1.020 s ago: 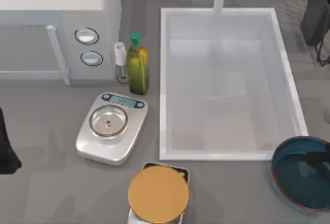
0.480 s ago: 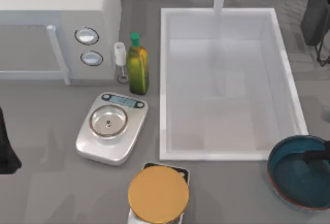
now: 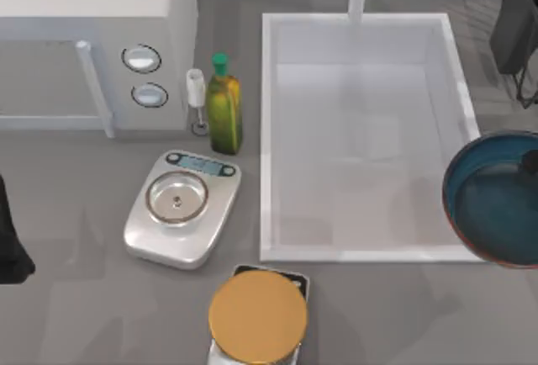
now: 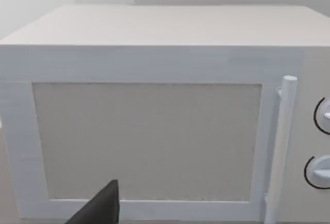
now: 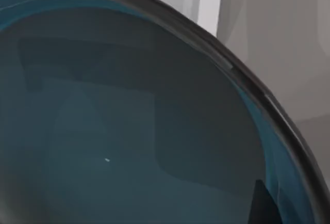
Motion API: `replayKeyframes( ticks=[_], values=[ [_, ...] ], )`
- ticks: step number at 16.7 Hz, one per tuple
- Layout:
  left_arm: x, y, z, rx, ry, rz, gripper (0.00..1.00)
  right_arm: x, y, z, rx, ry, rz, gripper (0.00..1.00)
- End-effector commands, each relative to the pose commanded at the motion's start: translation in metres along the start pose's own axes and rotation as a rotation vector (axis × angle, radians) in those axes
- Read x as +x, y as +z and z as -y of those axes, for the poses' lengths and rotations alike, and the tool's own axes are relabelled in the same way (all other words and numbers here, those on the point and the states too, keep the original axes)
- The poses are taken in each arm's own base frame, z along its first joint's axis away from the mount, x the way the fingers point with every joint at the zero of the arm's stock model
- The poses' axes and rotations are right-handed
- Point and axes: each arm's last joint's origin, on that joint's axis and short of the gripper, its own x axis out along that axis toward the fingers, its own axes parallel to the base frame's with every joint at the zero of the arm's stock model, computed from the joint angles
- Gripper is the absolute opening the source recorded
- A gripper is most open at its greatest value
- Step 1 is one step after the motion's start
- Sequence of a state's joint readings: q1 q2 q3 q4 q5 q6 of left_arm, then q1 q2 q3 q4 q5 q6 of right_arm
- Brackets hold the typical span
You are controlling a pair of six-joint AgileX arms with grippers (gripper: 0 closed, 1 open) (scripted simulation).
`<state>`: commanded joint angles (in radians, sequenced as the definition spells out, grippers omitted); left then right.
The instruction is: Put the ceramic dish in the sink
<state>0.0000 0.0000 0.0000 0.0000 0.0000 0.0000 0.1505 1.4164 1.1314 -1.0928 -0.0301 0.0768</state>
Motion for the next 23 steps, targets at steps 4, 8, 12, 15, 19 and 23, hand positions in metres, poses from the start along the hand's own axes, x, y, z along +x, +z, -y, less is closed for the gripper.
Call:
replayKeyframes(
  ticks=[4, 8, 12, 15, 19, 23],
  values=[
    [0.000, 0.000, 0.000, 0.000, 0.000, 0.000, 1.00, -0.033, -0.007, 0.005, 0.065, -0.031, -0.071, 0.00],
    [0.000, 0.000, 0.000, 0.000, 0.000, 0.000, 1.00, -0.032, -0.013, 0.005, 0.086, -0.052, -0.126, 0.00],
    [0.000, 0.000, 0.000, 0.000, 0.000, 0.000, 1.00, -0.032, -0.012, 0.004, 0.084, -0.049, -0.126, 0.00],
    [0.000, 0.000, 0.000, 0.000, 0.000, 0.000, 1.00, -0.025, -0.006, 0.000, 0.058, -0.063, -0.090, 0.00],
    [0.000, 0.000, 0.000, 0.000, 0.000, 0.000, 1.00, -0.004, 0.012, -0.014, -0.010, -0.110, 0.044, 0.00],
    [0.000, 0.000, 0.000, 0.000, 0.000, 0.000, 1.00, 0.023, 0.036, -0.037, -0.080, -0.170, 0.282, 0.00]
  ],
)
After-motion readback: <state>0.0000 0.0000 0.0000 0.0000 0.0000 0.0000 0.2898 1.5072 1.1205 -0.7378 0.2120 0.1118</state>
